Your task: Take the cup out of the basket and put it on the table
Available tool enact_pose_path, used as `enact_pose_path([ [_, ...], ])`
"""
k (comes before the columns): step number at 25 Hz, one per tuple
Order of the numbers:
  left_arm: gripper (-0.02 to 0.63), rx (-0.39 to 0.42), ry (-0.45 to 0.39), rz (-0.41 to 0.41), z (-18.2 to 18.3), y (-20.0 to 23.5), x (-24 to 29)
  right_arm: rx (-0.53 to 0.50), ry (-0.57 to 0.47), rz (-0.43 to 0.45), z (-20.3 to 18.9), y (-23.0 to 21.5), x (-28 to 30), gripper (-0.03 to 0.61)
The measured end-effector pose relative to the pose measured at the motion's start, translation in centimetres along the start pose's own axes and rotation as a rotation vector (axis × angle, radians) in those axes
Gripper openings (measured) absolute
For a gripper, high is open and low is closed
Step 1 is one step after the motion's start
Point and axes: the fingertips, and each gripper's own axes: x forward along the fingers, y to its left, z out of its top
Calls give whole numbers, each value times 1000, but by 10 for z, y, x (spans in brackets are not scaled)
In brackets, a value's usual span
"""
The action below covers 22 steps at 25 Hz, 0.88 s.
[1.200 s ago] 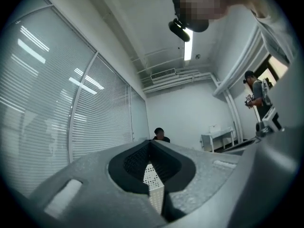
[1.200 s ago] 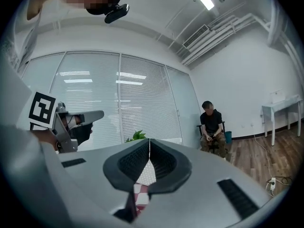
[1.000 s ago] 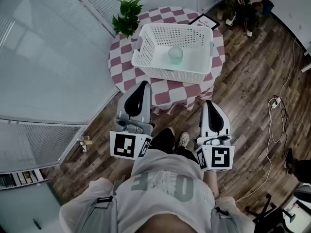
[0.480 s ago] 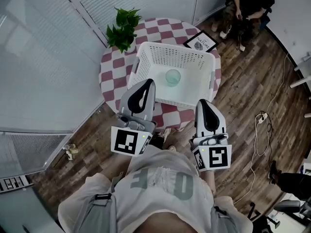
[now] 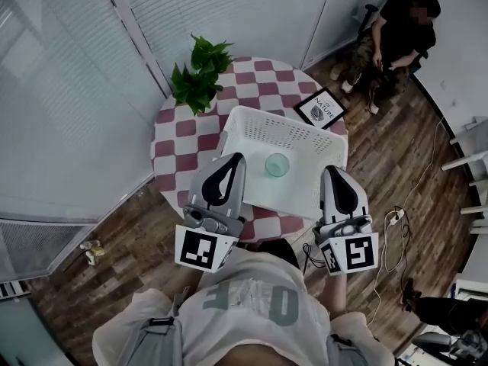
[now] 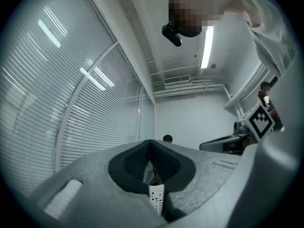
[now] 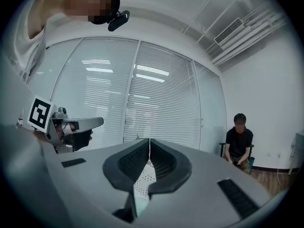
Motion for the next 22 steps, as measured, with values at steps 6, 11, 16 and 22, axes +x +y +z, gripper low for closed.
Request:
enact_pose_path([
  [6, 5, -39, 19, 89, -16, 33, 20, -91, 76, 159, -1, 1, 34, 12],
  [11, 5, 14, 66, 180, -28, 47, 31, -269, 139, 383, -13, 13, 67, 150],
  [16, 5, 23, 71, 250, -31, 46, 32, -582, 490, 793, -91, 45, 71, 184],
  [22, 5, -21, 107, 352, -45, 56, 9, -1053, 803, 1043, -224, 51, 75, 184],
])
